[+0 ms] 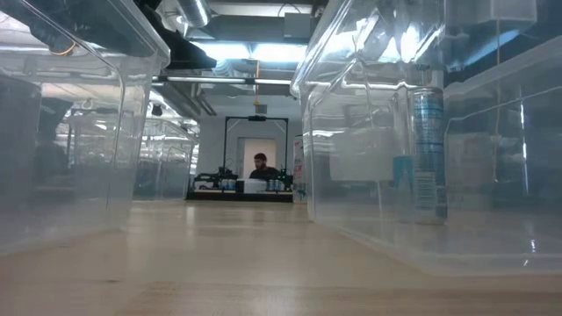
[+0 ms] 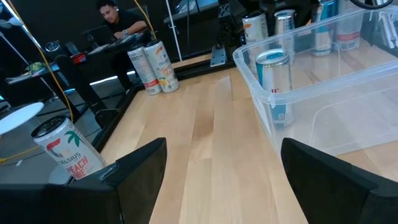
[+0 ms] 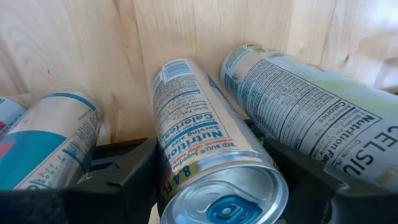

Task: Sort soda cans
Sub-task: Put the top right blue soda can into the bottom right transparent bin

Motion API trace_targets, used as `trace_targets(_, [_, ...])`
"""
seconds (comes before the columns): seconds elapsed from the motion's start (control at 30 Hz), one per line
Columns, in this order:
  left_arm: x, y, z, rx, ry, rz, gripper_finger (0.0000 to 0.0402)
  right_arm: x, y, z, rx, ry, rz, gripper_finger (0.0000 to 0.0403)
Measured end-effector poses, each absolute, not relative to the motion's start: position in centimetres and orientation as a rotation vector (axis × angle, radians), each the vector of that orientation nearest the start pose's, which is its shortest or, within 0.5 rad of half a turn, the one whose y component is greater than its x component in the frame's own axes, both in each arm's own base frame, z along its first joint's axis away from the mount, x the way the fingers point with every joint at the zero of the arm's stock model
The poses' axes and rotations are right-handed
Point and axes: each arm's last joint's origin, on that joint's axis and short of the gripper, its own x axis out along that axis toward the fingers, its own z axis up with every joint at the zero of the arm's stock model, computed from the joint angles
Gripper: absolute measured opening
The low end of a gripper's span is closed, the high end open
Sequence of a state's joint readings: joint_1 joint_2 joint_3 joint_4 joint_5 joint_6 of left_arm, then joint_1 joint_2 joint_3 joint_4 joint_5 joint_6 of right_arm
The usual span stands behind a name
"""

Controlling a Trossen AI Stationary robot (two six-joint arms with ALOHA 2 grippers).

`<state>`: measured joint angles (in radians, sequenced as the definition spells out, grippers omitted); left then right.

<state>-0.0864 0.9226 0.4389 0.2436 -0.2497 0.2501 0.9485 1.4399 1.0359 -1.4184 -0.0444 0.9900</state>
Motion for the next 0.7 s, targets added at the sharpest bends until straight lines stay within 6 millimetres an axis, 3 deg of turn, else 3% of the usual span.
trace_targets(0.2, [19.8,-1.0,23.0,0.289,0.256,0.132,0.0306,12.4,17.5,23.5,-0.105,1.731,-0.146,0.0258])
trace_targets(0.7, [19.8,-1.0,23.0,0.287,0.257,0.132,0.0306,13.4,18.6,28.0,-0.054,1.615,-0.075,0.0257])
